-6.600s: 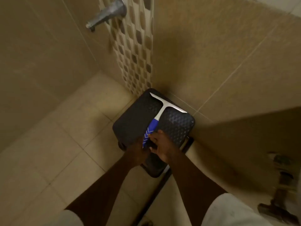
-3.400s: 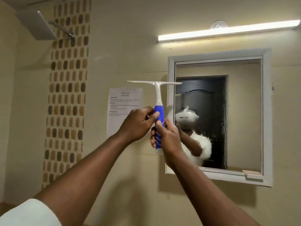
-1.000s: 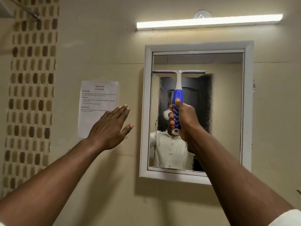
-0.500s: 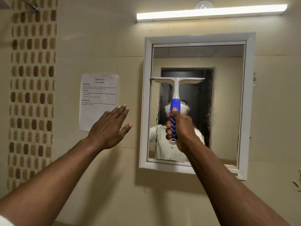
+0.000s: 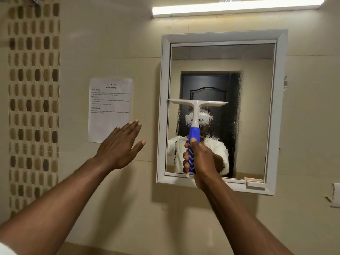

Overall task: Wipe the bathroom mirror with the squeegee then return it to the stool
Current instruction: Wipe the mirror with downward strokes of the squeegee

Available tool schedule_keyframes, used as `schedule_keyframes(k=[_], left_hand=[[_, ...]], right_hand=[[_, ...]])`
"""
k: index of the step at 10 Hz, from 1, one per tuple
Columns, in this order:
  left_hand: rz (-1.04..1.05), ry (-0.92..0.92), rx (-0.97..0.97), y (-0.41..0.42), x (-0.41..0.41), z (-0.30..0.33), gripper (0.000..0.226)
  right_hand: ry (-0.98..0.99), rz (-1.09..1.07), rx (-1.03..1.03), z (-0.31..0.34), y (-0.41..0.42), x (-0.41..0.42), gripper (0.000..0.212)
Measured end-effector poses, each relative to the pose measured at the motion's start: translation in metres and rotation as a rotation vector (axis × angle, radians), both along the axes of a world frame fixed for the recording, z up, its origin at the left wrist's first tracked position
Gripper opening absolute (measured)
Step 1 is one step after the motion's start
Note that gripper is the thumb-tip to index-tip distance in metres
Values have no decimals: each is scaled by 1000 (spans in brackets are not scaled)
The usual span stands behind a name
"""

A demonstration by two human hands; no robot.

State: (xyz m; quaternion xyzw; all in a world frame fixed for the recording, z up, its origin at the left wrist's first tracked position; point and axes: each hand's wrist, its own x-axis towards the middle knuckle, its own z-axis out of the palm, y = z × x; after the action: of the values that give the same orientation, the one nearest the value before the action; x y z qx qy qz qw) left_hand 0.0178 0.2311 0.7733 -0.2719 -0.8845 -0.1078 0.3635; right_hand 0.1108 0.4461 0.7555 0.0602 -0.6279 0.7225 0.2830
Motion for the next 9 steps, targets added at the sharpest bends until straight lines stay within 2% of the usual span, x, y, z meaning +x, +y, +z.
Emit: schedule_keyframes(k=[9], left_hand=[[1, -160, -48, -3, -8, -69, 64]], right_hand=[[-144, 34, -68, -121, -3, 20, 31]])
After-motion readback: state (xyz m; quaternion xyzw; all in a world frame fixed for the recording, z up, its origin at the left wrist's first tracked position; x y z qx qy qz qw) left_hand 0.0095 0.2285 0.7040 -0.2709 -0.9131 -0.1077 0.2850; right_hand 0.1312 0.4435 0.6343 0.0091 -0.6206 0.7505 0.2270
